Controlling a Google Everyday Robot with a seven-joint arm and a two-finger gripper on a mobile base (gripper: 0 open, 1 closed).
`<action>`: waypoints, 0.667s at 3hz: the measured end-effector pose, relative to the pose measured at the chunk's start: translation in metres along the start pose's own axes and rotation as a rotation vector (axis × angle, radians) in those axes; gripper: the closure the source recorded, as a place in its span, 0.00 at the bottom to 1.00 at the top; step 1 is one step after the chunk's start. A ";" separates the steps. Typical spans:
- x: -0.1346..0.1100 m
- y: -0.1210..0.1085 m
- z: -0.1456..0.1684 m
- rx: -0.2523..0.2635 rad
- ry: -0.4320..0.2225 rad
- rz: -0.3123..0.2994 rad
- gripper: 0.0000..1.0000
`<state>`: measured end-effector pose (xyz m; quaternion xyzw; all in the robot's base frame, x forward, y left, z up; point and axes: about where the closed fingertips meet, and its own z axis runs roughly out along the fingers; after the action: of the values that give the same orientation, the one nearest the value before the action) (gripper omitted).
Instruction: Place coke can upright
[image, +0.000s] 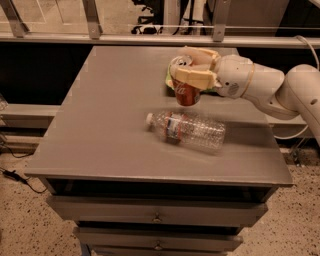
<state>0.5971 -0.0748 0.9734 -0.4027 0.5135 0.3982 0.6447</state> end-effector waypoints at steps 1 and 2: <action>0.008 0.006 -0.004 -0.009 -0.014 0.021 1.00; 0.018 0.008 -0.015 0.002 -0.021 0.046 1.00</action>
Offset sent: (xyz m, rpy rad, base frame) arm -0.0146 -0.0274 -0.0391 0.0591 0.0689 -0.0159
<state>0.5872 -0.0838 0.9523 -0.3858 0.5165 0.4165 0.6410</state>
